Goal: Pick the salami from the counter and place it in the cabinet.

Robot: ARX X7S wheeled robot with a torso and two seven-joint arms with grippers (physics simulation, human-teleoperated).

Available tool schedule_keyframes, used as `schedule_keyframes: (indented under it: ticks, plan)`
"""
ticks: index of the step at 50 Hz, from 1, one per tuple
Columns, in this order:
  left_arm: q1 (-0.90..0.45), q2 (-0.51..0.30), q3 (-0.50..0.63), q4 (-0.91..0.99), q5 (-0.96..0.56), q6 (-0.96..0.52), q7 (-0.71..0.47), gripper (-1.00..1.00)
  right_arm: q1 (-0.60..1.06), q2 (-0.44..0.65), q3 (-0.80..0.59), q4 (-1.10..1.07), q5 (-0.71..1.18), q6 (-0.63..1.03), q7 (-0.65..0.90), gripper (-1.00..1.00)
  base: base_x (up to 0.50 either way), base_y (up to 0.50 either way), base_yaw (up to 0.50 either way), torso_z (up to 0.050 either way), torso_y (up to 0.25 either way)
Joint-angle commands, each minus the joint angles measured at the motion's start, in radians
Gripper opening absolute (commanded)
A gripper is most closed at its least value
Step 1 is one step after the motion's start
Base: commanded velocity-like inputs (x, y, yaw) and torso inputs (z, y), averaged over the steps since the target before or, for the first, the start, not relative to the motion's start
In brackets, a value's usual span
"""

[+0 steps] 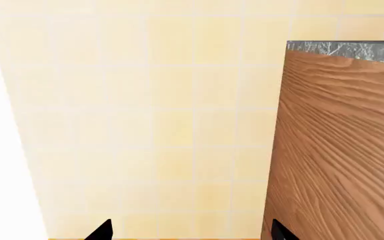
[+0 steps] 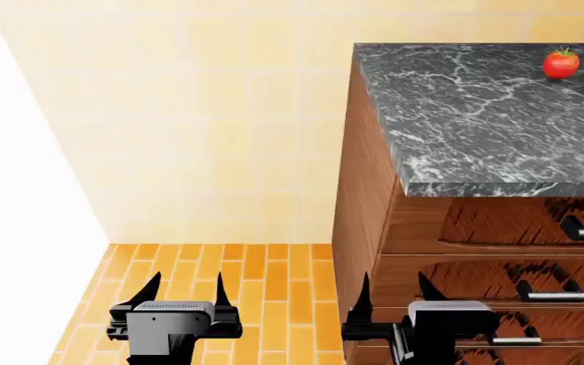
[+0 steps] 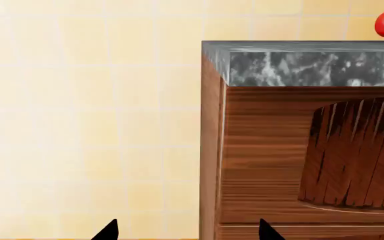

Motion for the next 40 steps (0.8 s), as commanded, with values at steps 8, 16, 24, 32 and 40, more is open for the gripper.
schedule_keyframes:
  ticks: [8,16,24,32,40]
  plan:
    - [-0.032,-0.039,0.089,-0.022,-0.034,0.045,0.006,1.00,0.037,0.044,-0.024,0.002,0.022,0.000,0.062,1.00,0.00,0.00,0.00,0.018,0.000]
    - [-0.131,-0.091,0.089,0.123,-0.038,-0.161,0.001,1.00,0.056,0.090,-0.018,-0.223,-0.011,0.161,0.098,1.00,0.00,0.00,0.00,0.050,0.000]
    - [-0.289,-0.157,0.055,0.374,-0.122,-0.535,0.047,1.00,0.179,0.145,0.001,-0.436,-0.001,0.413,0.073,1.00,0.00,0.00,0.00,0.050,0.000]
    - [-0.352,-0.179,0.046,0.364,-0.163,-0.619,0.072,1.00,0.263,0.151,0.011,-0.409,0.060,0.526,0.038,1.00,0.00,0.00,0.00,0.050,0.000]
    - [-0.386,-0.198,0.044,0.339,-0.172,-0.643,0.081,1.00,0.321,0.165,0.002,-0.411,0.072,0.605,0.033,1.00,0.00,0.00,0.00,0.050,0.000]
